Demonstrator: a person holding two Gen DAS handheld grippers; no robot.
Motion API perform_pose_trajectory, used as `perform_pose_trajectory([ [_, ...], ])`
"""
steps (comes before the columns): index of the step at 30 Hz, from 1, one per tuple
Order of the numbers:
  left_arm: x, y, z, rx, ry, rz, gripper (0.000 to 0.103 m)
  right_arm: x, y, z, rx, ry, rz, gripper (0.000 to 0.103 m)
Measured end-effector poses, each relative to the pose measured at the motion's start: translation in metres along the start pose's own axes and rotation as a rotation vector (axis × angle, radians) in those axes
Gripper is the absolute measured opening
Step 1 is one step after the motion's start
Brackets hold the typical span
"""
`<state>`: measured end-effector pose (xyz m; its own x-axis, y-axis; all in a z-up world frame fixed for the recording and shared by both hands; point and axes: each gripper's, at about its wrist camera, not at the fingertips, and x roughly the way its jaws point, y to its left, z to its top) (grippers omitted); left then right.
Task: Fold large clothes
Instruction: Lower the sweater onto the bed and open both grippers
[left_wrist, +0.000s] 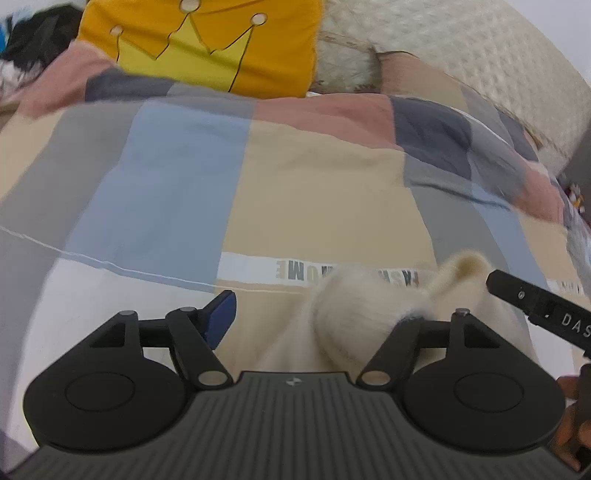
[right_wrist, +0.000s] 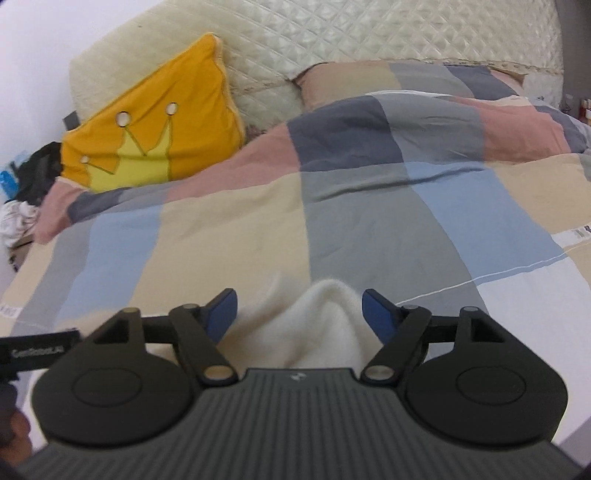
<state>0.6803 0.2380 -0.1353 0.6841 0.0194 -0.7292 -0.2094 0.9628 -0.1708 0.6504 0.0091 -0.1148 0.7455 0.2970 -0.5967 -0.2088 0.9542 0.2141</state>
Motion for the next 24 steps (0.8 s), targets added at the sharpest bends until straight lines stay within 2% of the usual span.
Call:
perform_pose_trajectory([
  [3,-0.025,-0.008,-0.006,0.056,-0.031,0.023,0.083,-0.021,0.006,-0.002,-0.018,-0.012,0.015,0.076],
  [9,-0.078,-0.024,-0.032,0.148,-0.117,0.042,0.085,-0.067,0.007,-0.018,0.006,0.001,0.036,0.076],
  [11,-0.094,-0.023,-0.044,0.132,-0.131,0.022,0.085,-0.084,0.006,-0.026,0.012,-0.001,0.051,0.076],
  [18,-0.136,-0.010,-0.081,-0.036,-0.124,-0.094,0.085,-0.137,-0.006,-0.058,0.044,-0.020,0.124,0.076],
  [21,-0.148,-0.018,-0.091,-0.007,-0.150,-0.080,0.085,-0.147,-0.006,-0.068,0.023,-0.016,0.162,0.076],
  [24,-0.146,-0.028,-0.091,0.028,-0.141,-0.063,0.085,-0.151,-0.004,-0.082,0.011,-0.007,0.176,0.076],
])
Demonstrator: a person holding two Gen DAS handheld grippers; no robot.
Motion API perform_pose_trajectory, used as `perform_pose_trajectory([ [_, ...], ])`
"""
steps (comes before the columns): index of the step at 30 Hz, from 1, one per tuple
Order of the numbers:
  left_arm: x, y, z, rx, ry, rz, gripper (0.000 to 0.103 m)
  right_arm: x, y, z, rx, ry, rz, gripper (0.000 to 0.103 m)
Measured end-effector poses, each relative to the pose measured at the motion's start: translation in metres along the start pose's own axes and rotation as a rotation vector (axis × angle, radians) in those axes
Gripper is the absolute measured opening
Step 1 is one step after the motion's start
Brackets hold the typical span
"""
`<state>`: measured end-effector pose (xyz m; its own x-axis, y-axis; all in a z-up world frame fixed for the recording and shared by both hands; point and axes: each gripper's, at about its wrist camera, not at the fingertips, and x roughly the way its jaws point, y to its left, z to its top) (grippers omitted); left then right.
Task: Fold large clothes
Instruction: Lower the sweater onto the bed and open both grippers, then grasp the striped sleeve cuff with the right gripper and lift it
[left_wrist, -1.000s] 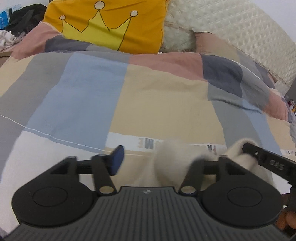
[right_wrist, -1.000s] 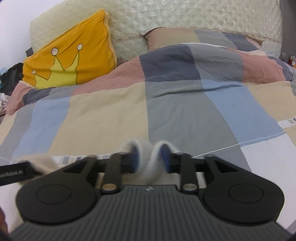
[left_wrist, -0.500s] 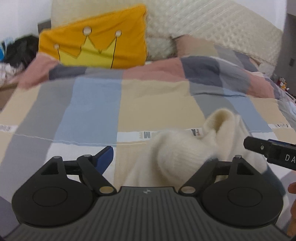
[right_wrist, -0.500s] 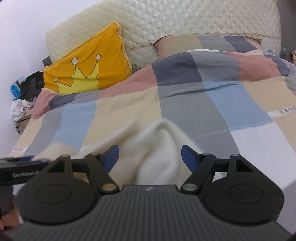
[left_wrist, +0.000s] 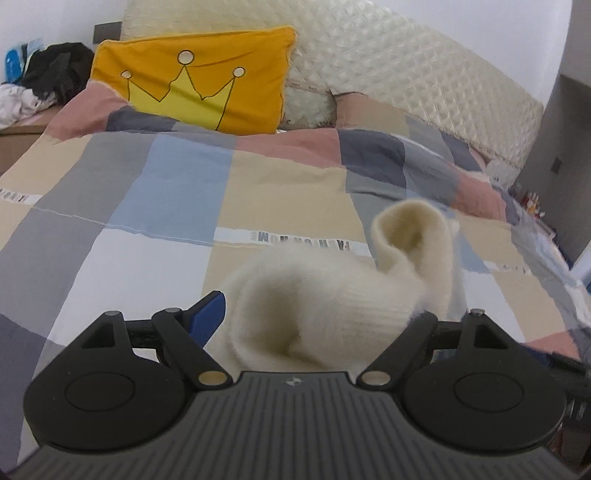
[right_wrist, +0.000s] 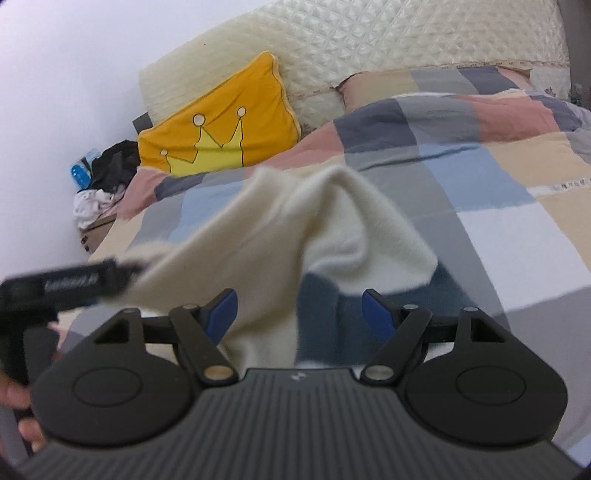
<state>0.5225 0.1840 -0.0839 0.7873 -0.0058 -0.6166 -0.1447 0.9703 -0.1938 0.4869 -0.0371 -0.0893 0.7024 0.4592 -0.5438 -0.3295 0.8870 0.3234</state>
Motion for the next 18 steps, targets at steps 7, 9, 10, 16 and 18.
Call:
perform_pose_trajectory([
  [7,0.027,-0.035,0.021,0.124,0.010,0.089,0.085,0.018,-0.005,-0.032,0.027,0.030,0.021,0.076],
  [9,0.038,-0.048,0.029,0.171,0.010,0.106,0.085,0.022,-0.008,-0.038,0.035,0.029,0.016,0.076],
  [10,0.044,-0.053,0.033,0.182,0.013,0.111,0.085,0.024,-0.010,-0.042,0.038,0.028,0.014,0.076],
  [16,0.070,-0.079,0.056,0.175,0.033,0.096,0.085,0.024,-0.020,-0.049,0.030,0.015,0.023,0.076],
  [18,0.066,-0.079,0.058,0.119,0.023,0.060,0.086,0.017,-0.025,-0.051,0.043,0.008,0.030,0.076],
])
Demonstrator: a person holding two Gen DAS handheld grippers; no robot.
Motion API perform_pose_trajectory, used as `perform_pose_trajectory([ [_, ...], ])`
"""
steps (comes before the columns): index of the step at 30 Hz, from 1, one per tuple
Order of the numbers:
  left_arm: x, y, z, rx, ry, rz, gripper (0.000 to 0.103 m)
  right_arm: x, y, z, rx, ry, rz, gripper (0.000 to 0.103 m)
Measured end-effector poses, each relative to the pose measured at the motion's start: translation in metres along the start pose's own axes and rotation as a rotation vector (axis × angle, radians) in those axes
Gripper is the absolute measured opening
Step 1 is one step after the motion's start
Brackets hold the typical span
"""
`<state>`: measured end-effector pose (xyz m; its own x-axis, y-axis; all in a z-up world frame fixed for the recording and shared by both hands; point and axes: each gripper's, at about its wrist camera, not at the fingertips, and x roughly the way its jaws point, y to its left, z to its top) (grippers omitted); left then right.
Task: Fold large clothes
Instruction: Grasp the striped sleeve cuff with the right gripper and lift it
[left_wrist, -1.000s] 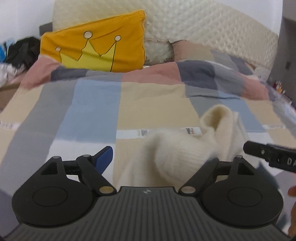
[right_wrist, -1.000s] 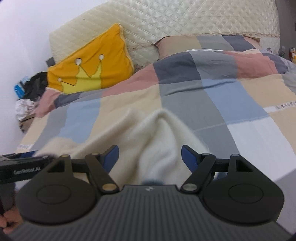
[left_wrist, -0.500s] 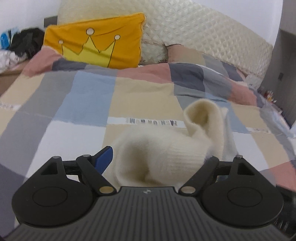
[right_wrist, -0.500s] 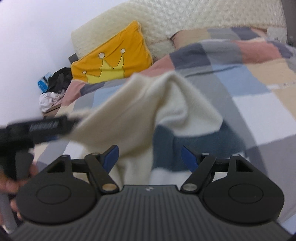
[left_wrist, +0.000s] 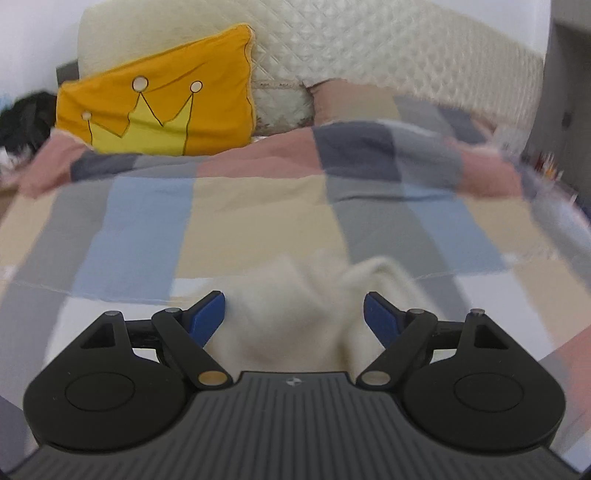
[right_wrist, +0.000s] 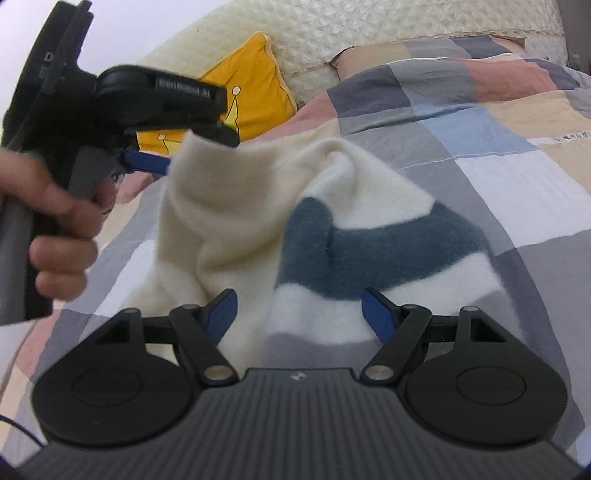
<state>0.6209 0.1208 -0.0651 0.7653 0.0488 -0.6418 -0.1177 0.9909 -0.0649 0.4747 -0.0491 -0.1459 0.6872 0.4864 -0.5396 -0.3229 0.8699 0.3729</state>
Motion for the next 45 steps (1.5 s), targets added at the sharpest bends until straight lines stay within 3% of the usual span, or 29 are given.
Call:
perform_pose_trajectory([
  [7,-0.043,-0.001,-0.018,-0.050,-0.001,-0.026,0.086,-0.037,-0.008,-0.010,0.031,0.002,0.008,0.076],
  [15,-0.152,-0.006,-0.066,-0.071,-0.047,-0.079,0.086,-0.129,0.005,-0.048,-0.010,-0.037,0.007,0.076],
  [23,-0.258,-0.016,-0.142,-0.122,-0.081,-0.149,0.086,-0.200,0.012,-0.099,0.017,-0.012,0.009,0.076],
  [27,-0.288,-0.024,-0.189,-0.137,-0.076,-0.151,0.086,-0.225,0.009,-0.122,0.039,0.018,0.003,0.076],
  [31,-0.298,-0.023,-0.234,-0.178,-0.065,-0.179,0.086,-0.238,0.007,-0.145,0.063,0.064,-0.002,0.076],
  [38,-0.260,-0.003,-0.295,-0.271,0.043,-0.168,0.085,-0.231,0.012,-0.159,0.019,0.137,-0.019,0.077],
  [41,-0.244,0.009,-0.300,-0.306,0.076,-0.174,0.084,-0.217,0.020,-0.166,-0.044,0.206,-0.025,0.070],
  [45,-0.236,0.019,-0.304,-0.341,0.082,-0.195,0.084,-0.216,0.022,-0.167,-0.072,0.216,-0.054,0.046],
])
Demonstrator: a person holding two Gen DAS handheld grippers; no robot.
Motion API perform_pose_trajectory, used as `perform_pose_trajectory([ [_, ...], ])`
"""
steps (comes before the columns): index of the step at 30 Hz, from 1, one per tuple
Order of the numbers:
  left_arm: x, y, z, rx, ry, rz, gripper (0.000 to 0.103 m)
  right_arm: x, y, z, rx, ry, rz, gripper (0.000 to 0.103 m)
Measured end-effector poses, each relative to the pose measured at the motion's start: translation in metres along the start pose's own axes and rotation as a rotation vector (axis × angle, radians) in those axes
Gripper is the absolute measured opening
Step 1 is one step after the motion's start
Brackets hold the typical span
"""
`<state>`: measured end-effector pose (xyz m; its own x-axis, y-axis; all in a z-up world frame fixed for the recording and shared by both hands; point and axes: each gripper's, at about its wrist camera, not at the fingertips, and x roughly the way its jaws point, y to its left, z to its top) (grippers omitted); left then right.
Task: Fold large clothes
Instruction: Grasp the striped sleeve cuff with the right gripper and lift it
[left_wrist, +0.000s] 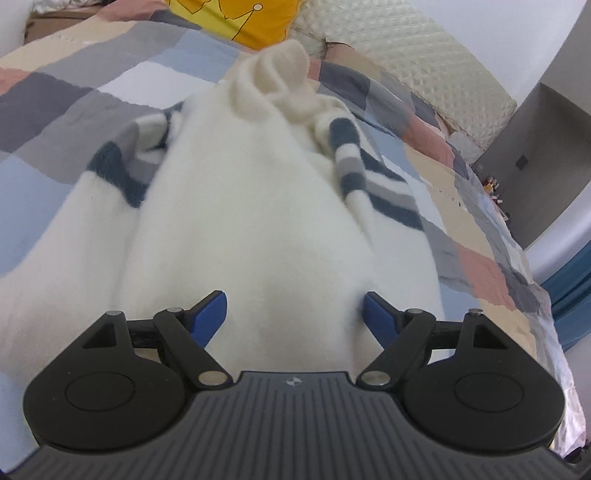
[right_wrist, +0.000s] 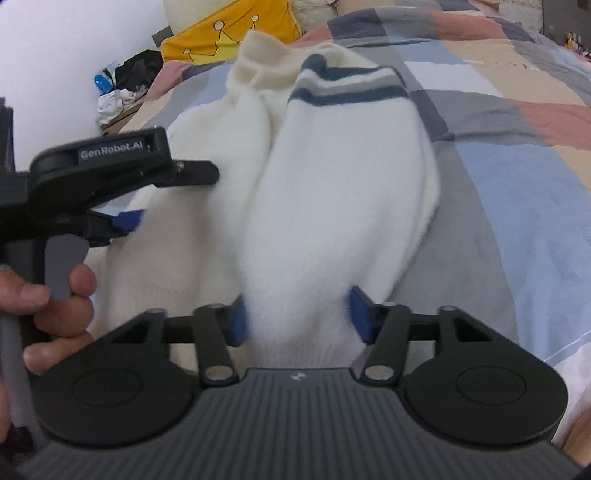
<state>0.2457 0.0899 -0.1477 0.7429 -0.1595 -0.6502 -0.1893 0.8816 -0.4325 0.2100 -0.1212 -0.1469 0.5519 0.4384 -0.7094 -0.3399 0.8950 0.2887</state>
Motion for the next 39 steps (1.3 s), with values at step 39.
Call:
perform_pose_trajectory([
  [39,0.000,0.003,0.010,-0.007,-0.088,-0.026,0.083,-0.090,-0.265,0.354,0.421,-0.457,-0.488,0.016],
])
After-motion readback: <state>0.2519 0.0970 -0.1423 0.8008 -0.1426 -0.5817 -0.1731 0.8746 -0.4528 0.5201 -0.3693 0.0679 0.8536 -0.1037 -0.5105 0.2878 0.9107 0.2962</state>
